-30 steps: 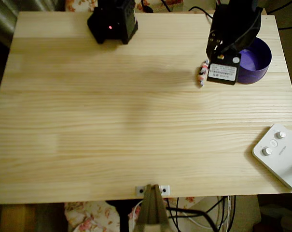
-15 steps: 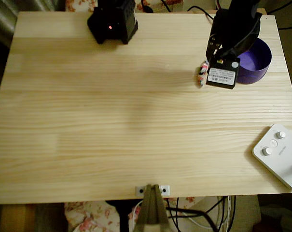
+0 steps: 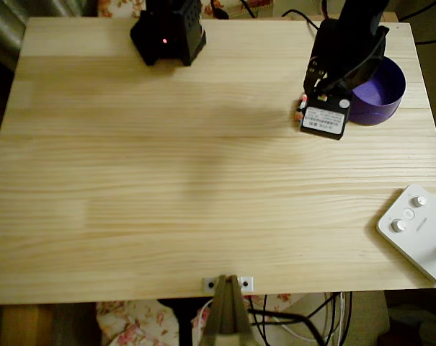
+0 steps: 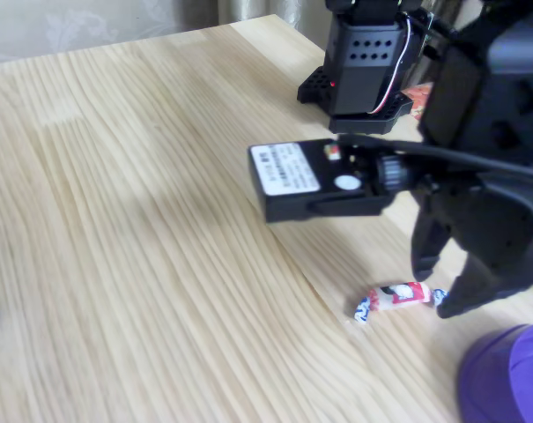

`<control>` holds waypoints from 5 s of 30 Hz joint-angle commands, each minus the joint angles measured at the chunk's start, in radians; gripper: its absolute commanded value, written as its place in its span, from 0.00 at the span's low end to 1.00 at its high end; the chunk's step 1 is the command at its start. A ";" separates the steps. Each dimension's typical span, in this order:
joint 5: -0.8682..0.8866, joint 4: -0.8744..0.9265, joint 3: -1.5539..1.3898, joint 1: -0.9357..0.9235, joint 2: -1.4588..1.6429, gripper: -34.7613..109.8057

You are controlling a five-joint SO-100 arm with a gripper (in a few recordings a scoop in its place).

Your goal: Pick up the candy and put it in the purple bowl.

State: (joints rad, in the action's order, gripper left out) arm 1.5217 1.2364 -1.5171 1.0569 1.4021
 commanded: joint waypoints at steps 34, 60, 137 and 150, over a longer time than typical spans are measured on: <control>-0.003 -0.031 -0.032 -0.025 -0.081 0.35; -0.015 -0.048 0.011 -0.051 -0.152 0.24; -0.879 -0.594 -0.359 0.112 0.541 0.24; -1.006 -0.581 -0.094 0.212 0.242 0.24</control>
State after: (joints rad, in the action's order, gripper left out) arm 0.5185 0.6581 -1.7303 1.2441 1.6460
